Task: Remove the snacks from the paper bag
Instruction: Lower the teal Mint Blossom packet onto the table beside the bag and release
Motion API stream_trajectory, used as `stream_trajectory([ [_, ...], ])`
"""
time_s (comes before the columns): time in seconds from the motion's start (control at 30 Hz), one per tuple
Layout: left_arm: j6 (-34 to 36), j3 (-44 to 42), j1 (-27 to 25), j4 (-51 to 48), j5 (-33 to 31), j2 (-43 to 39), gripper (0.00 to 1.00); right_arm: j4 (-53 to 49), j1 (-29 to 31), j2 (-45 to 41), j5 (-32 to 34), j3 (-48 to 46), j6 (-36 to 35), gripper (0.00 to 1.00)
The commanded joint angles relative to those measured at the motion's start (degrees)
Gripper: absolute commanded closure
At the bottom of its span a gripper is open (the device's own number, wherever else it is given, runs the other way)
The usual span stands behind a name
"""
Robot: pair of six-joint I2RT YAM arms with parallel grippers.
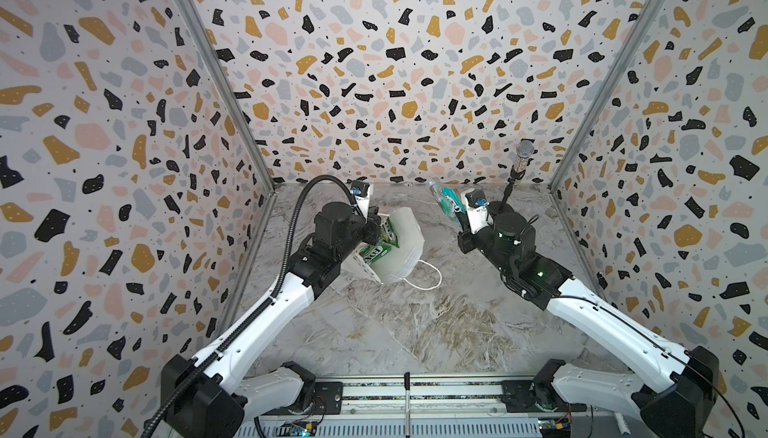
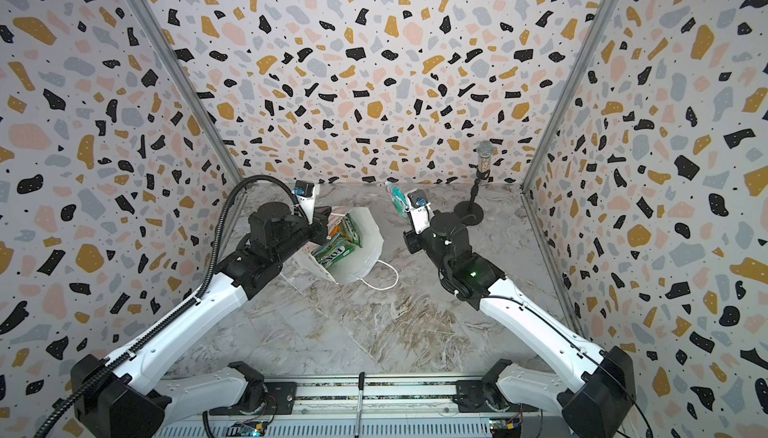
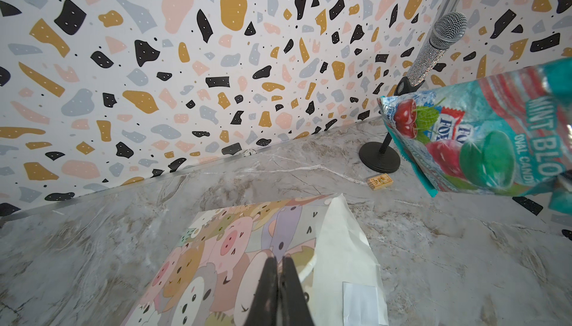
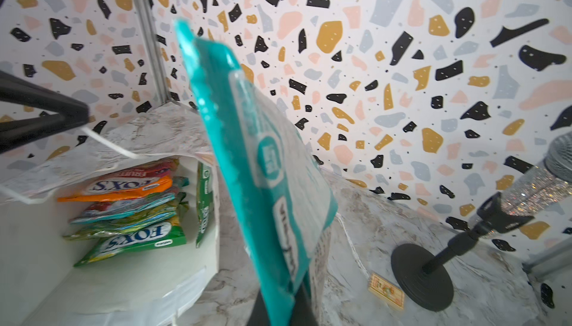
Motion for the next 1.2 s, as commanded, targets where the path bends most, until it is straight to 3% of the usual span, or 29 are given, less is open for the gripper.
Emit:
stream_trajectory([
  [0.0, 1.0, 1.6, 0.1, 1.3, -0.4, -0.1, 1.00, -1.7, -3.8, 0.8, -3.9, 0.3, 4.0, 1.00],
  [0.37, 0.9, 1.6, 0.1, 1.2, -0.4, -0.1, 1.00, -0.5, -10.7, 10.5, -20.6, -3.1, 10.1, 1.00],
  [0.93, 0.9, 1.7, 0.0, 1.2, -0.4, -0.1, 1.00, 13.6, -16.9, 27.4, -44.6, -2.6, 22.0, 1.00],
  [1.17, 0.9, 1.7, 0.0, 1.1, -0.1, -0.1, 1.00, 16.1, -19.2, 33.0, -45.0, -2.2, 24.5, 1.00],
])
